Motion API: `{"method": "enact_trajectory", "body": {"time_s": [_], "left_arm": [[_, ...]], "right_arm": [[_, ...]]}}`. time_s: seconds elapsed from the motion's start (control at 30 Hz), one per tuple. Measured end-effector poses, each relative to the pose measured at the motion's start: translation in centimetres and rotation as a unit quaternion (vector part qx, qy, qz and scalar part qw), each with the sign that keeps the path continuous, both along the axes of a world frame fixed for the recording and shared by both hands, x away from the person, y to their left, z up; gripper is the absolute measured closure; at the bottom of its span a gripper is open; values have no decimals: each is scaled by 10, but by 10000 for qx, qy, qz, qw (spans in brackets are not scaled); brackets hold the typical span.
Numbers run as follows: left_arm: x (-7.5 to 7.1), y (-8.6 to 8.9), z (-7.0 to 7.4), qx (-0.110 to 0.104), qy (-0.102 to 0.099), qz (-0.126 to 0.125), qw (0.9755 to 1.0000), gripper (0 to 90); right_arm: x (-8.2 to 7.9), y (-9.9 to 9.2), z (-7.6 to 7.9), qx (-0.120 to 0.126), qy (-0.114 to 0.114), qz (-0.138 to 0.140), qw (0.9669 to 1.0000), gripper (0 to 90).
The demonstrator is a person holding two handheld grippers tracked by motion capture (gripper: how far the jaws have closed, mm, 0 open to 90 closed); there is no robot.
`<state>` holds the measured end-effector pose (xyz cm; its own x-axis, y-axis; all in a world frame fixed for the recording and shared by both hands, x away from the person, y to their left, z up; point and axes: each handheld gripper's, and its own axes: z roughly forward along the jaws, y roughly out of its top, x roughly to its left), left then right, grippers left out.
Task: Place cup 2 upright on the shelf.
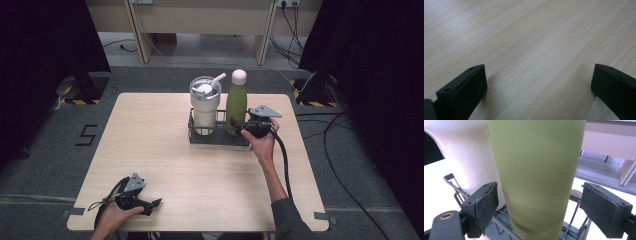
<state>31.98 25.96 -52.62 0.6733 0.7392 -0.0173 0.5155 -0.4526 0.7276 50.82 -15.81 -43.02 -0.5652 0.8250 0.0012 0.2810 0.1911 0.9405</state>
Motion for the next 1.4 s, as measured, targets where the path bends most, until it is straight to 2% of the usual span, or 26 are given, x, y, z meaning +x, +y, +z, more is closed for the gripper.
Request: {"method": "enact_trajectory", "body": {"time_s": [0.2,0.6,0.97,1.1,1.4], "left_arm": [[0,0,0,3,-6,-1,10000,0],[0,0,0,8,-4,-5,10000,0],[0,0,0,9,-6,-7,10000,0],[0,0,0,10,-4,-8,10000,0],[0,0,0,7,-6,-4,10000,0]], "right_arm": [[-8,-3,1,46,22,58,10000,152],[-29,-11,6,155,-91,101,9998,152],[-44,-8,10,27,-195,193,9996,151],[-48,-9,10,5,-162,291,9994,151],[-58,-11,11,80,-181,339,9992,152]]}}
